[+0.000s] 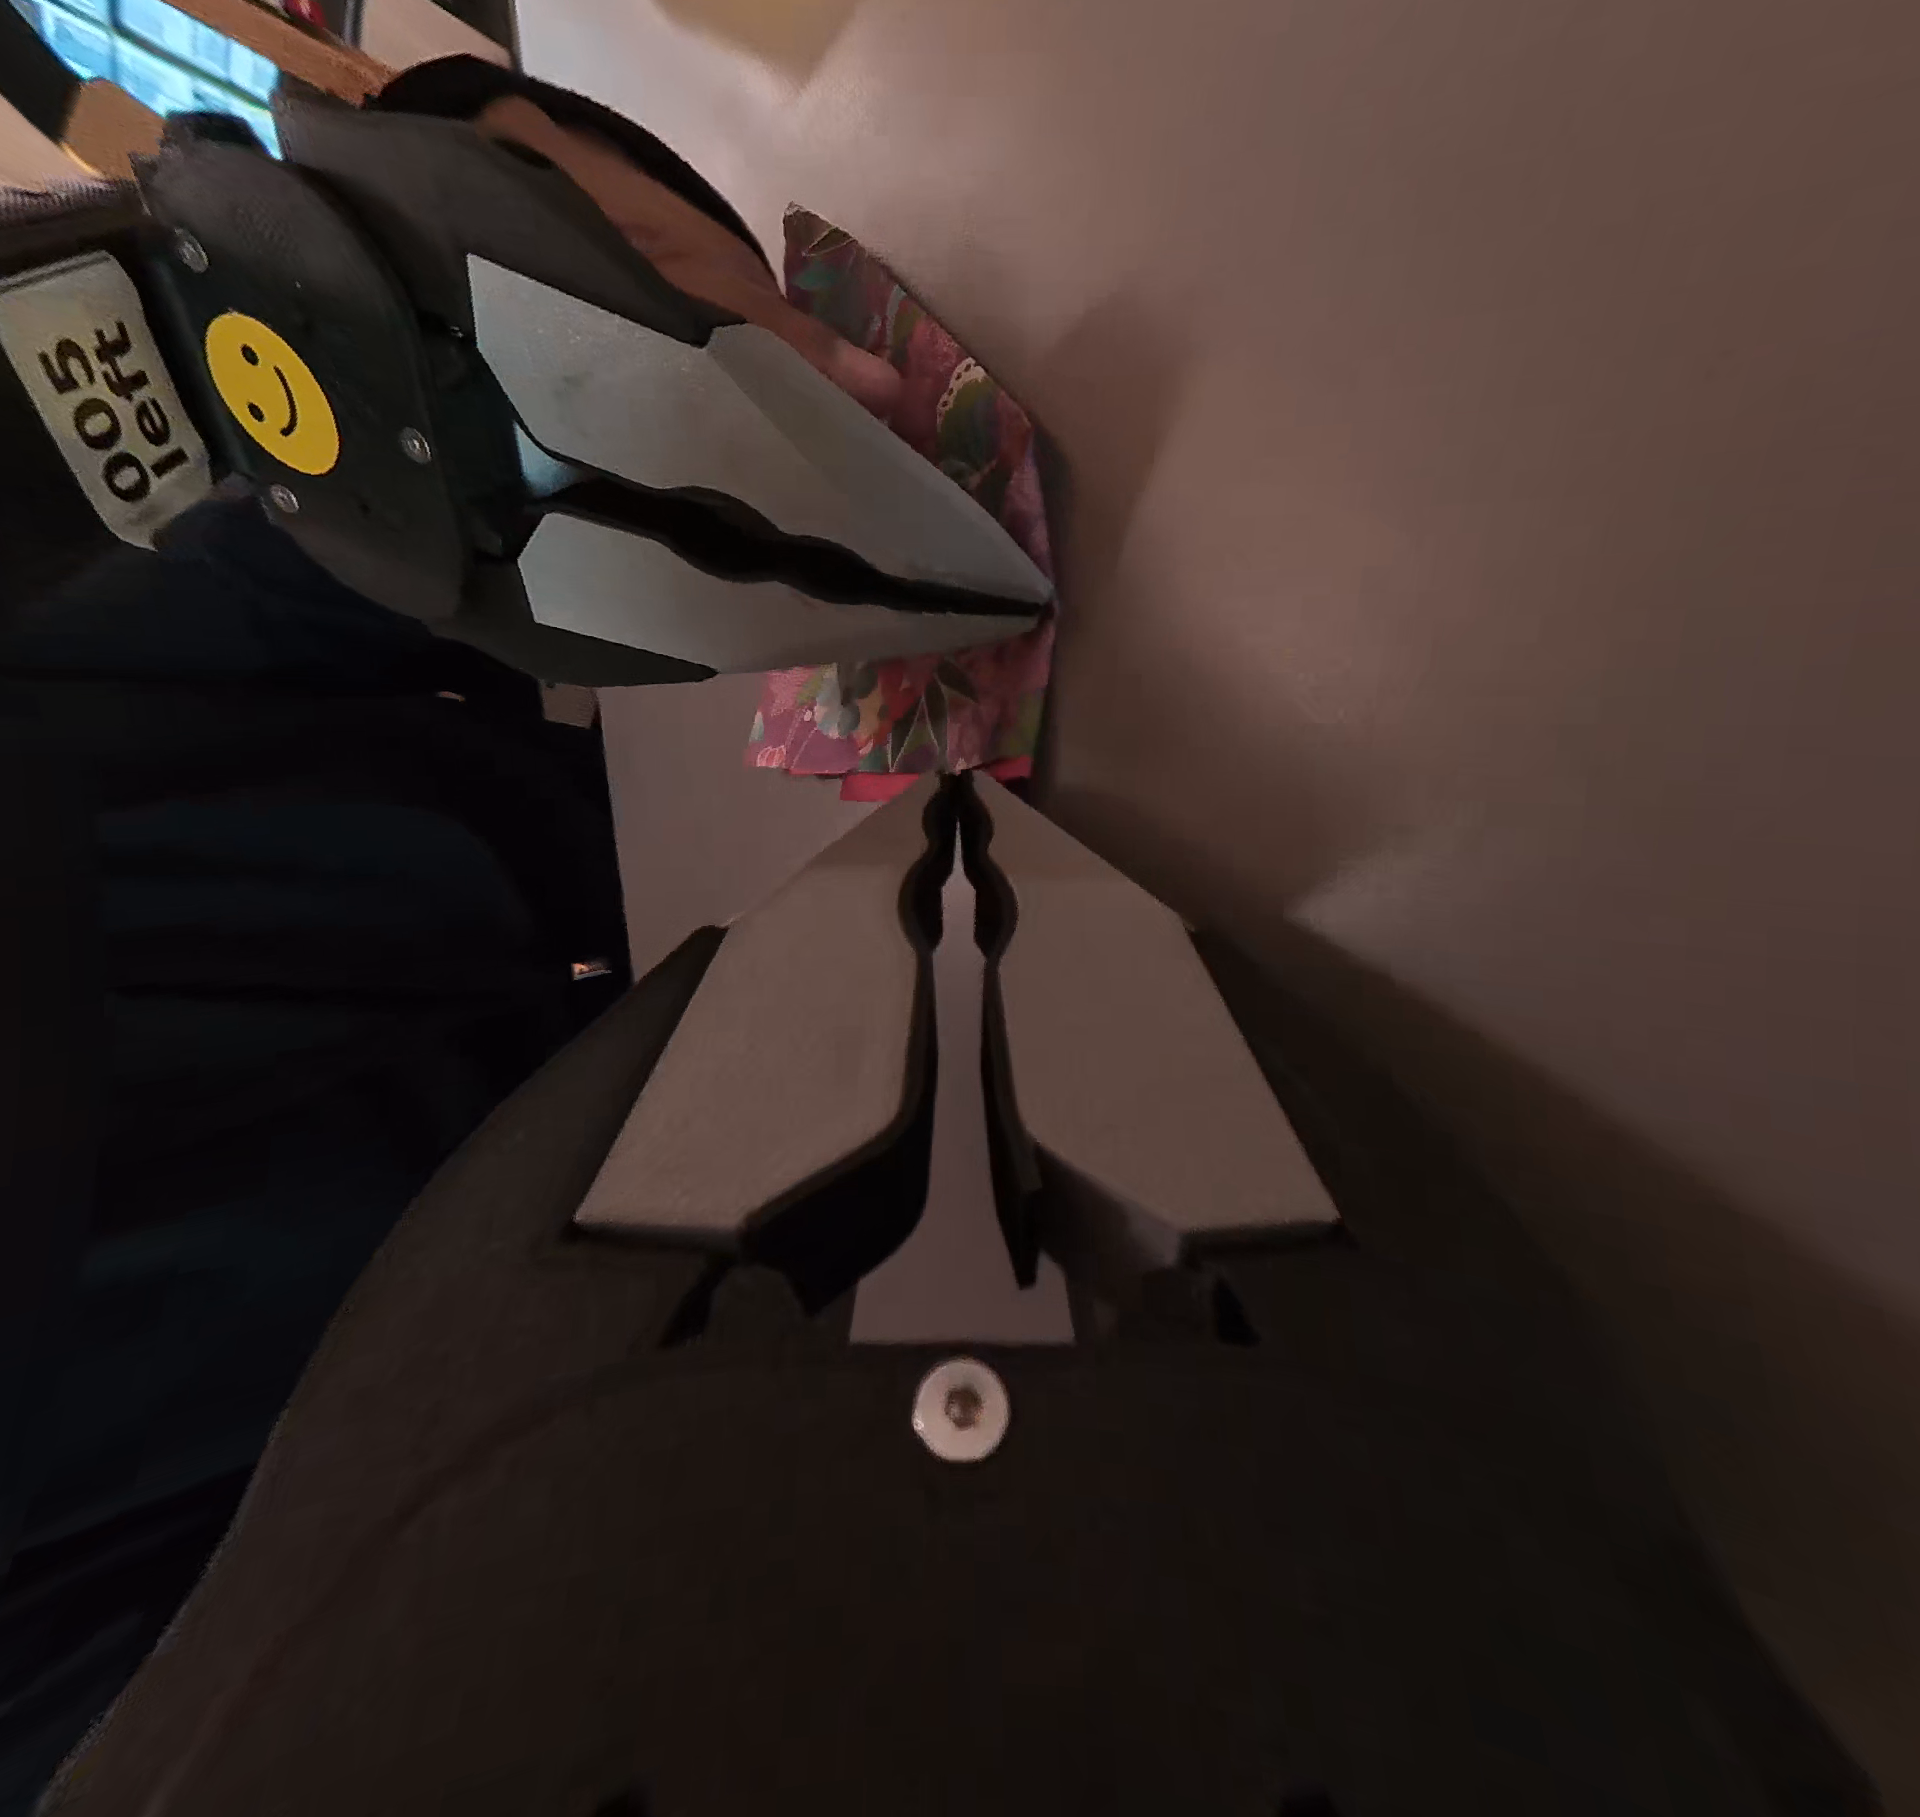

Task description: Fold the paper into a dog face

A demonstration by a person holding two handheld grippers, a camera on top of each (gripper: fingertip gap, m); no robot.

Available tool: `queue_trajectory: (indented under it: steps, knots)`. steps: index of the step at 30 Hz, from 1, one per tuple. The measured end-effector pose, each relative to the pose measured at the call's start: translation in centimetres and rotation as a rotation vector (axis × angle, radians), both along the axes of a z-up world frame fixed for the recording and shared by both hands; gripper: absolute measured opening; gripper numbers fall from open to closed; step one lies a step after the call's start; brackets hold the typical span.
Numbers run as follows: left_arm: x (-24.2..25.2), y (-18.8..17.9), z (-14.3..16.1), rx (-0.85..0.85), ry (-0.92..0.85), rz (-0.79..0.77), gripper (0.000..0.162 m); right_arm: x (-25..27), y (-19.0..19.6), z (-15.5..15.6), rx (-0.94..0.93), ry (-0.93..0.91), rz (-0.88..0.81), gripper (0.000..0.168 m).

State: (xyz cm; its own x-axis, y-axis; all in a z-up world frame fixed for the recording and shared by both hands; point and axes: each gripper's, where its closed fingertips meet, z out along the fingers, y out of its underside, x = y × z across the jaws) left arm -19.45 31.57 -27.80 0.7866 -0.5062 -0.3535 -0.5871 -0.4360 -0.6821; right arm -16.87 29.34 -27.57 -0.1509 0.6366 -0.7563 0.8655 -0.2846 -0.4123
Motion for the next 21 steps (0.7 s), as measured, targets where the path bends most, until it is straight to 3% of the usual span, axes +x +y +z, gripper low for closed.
queue_trajectory:
  steps: [16, 21]
  knots:
    - [0.0, 0.0, 0.0, 0.009, 0.016, 0.000, 0.000, -1.5, 1.6, 1.9, -0.010, 0.107, -0.092, 0.000]
    - [0.0, 0.0, 0.0, 0.010, 0.017, 0.000, 0.000, -1.6, 0.5, 0.2, 0.018, 0.042, -0.049, 0.000]
